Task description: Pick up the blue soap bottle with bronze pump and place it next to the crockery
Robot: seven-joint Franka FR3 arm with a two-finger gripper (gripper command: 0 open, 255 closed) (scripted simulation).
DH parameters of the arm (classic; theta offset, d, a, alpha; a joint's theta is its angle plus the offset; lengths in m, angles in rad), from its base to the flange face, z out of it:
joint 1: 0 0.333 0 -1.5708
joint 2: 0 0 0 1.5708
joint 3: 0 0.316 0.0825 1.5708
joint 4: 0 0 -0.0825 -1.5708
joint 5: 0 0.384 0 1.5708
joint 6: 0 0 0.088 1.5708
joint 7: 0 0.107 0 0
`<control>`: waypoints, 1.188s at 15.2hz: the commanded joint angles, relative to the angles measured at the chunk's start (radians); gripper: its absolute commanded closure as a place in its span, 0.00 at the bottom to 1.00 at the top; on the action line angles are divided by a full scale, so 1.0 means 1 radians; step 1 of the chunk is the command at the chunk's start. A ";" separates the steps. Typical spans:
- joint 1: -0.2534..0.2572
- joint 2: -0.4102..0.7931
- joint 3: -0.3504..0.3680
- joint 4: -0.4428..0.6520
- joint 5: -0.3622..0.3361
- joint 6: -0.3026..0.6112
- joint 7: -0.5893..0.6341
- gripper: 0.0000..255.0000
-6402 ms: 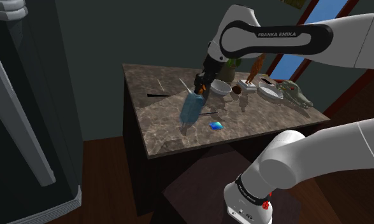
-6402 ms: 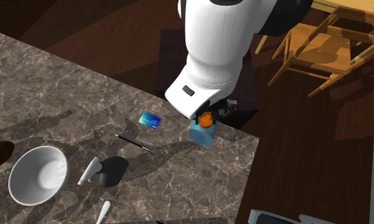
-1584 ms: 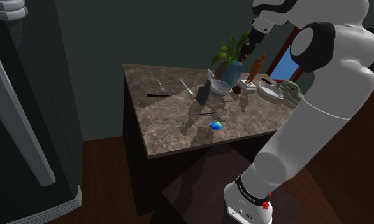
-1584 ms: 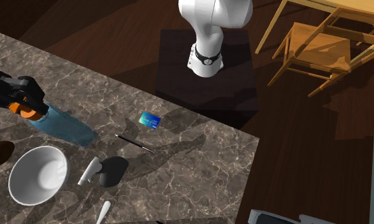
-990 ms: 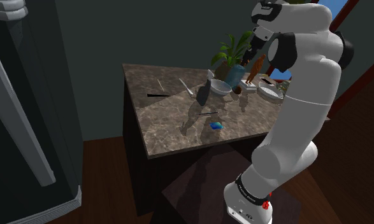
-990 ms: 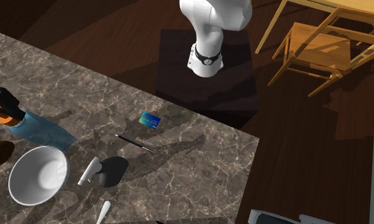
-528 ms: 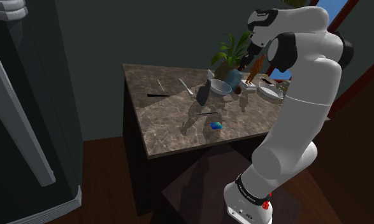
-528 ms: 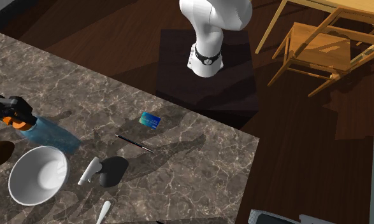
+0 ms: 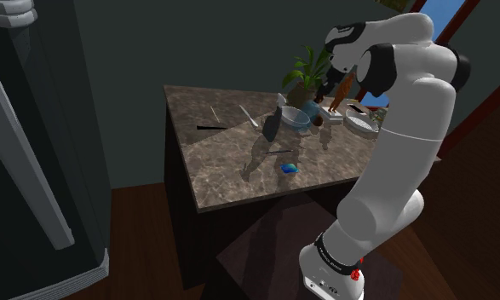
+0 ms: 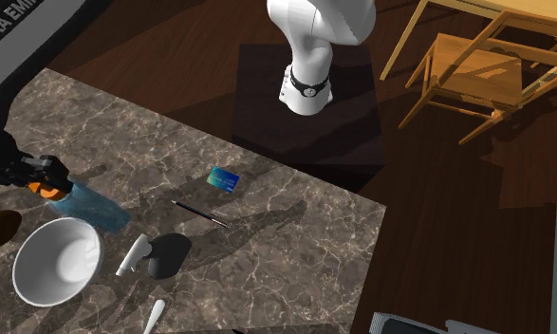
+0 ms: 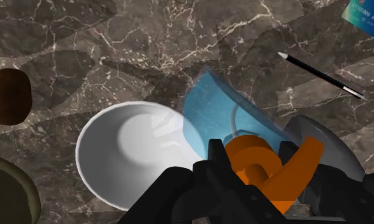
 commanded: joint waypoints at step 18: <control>0.002 0.029 0.013 -0.097 0.029 0.118 -0.029 0.00</control>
